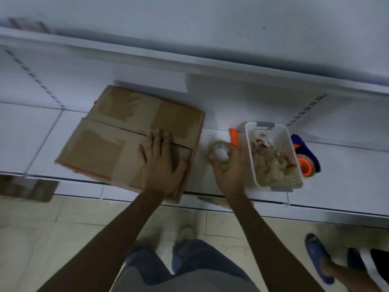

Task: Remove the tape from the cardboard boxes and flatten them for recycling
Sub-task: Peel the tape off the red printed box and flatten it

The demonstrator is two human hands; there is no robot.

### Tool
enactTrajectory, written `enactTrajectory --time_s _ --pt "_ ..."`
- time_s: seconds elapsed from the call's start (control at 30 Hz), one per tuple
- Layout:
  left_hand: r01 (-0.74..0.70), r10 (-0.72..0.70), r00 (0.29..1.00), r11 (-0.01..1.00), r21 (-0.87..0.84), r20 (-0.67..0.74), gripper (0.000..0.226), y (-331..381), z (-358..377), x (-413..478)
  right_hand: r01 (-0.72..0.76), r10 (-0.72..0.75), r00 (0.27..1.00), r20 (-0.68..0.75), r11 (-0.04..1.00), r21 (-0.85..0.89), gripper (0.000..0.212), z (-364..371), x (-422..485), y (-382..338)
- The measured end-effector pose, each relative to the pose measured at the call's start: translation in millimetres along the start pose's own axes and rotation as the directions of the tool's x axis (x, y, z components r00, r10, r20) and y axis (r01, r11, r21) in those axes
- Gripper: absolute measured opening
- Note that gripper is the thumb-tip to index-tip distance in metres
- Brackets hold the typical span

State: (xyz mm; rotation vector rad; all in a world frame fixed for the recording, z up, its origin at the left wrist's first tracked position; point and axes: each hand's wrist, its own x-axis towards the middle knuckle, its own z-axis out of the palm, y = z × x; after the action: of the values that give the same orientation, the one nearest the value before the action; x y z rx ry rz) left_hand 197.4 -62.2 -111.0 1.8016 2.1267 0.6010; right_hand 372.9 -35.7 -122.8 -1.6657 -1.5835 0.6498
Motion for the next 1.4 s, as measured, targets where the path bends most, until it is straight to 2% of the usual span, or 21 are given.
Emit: enactTrajectory --time_s 0.07,0.1,0.2,0.3,0.37,0.43,0.53,0.6,0.7,0.83,0.9,1.0,1.1,1.17,1.23,1.33,1.4 --pt "0.014 -0.039 0.993 0.975 -0.221 -0.113 0.069 -4.6 -5.2 -8.7 0.216 -0.203 0.970 0.135 0.972 -0.095 0.071 27.8 -3.4 -35.7" --pt "0.007 -0.052 0.985 0.964 -0.267 -0.162 0.063 -8.0 -7.8 -14.1 0.325 -0.293 0.934 0.203 0.934 -0.149 0.076 37.3 -1.7 -49.2" --pt "-0.024 -0.005 0.983 0.988 -0.153 -0.183 0.060 -21.3 -8.8 -31.2 0.480 -0.378 0.854 0.359 0.838 -0.260 0.074 48.5 15.2 -65.8" --pt "-0.046 0.028 0.981 0.995 -0.088 -0.192 0.061 -31.2 -7.8 -39.9 0.632 -0.492 0.761 0.423 0.711 -0.308 0.061 48.5 24.9 -72.1" --pt "-0.073 0.052 0.972 0.994 -0.085 -0.228 0.061 -36.0 -7.8 -41.8 0.732 -0.614 0.679 0.402 0.609 -0.305 0.048 50.7 23.7 -76.1" --pt "-0.072 0.055 0.967 0.996 -0.060 -0.248 0.062 -40.5 -7.5 -46.2 0.769 -0.702 0.638 0.318 0.559 -0.309 0.043 52.4 22.2 -85.9" --pt "0.015 -0.015 0.980 1.000 -0.006 -0.198 0.061 -43.1 -10.4 -52.2 0.781 -0.759 0.621 0.197 0.579 -0.232 0.041 46.6 22.3 -111.3" --pt "0.181 -0.179 0.969 0.984 -0.006 -0.170 0.065 -41.6 -15.0 -54.0 0.764 -0.741 0.644 0.189 0.616 -0.190 0.042 39.2 20.4 -129.3" --pt "0.365 -0.383 0.905 0.923 -0.122 -0.184 0.074 -47.4 -29.2 -55.6 0.735 -0.715 0.678 0.171 0.655 -0.175 0.045 31.0 11.6 -153.0" --pt "0.491 -0.527 0.825 0.847 -0.205 -0.203 0.047 -78.5 -57.5 -82.5 0.685 -0.677 0.728 0.108 0.725 -0.078 0.041 27.7 -7.0 -181.5" --pt "0.528 -0.611 0.739 0.787 -0.319 -0.284 0.036 -98.8 -73.0 -110.2 0.645 -0.641 0.763 0.085 0.764 -0.024 0.034 33.9 -20.4 -193.3" --pt "0.526 -0.729 0.571 0.678 -0.513 -0.378 0.055 -132.4 -99.4 -156.4 0.604 -0.609 0.790 0.068 0.793 0.083 0.031 53.9 -57.3 -212.9" --pt "0.548 -0.869 0.439 0.461 -0.698 -0.228 0.065 -173.2 -122.1 -196.9 0.626 -0.638 0.762 0.111 0.769 0.128 0.029 76.7 -106.1 -234.7" --pt "0.650 -0.931 0.346 0.324 -0.687 -0.112 0.056 -205.8 -132.2 -224.1 0.643 -0.661 0.735 0.151 0.750 0.152 0.029 89.9 -136.8 -248.0" --pt "0.717 -0.958 0.283 0.243 -0.653 -0.045 0.040 -233.2 -140.9 -254.9 0.672 -0.690 0.700 0.184 0.723 0.161 0.029 98.4 -163.6 -261.8" --pt "0.623 -0.975 0.222 0.167 -0.765 -0.032 0.029 -259.1 -158.1 -299.0 0.730 -0.741 0.651 0.166 0.671 0.134 0.030 104.9 -190.8 -283.2" --pt "0.497 -0.975 0.220 0.144 -0.855 -0.036 0.025 -268.0 -173.5 -323.0 0.775 -0.774 0.618 0.137 0.629 0.061 0.035 107.4 -200.8 -297.5"
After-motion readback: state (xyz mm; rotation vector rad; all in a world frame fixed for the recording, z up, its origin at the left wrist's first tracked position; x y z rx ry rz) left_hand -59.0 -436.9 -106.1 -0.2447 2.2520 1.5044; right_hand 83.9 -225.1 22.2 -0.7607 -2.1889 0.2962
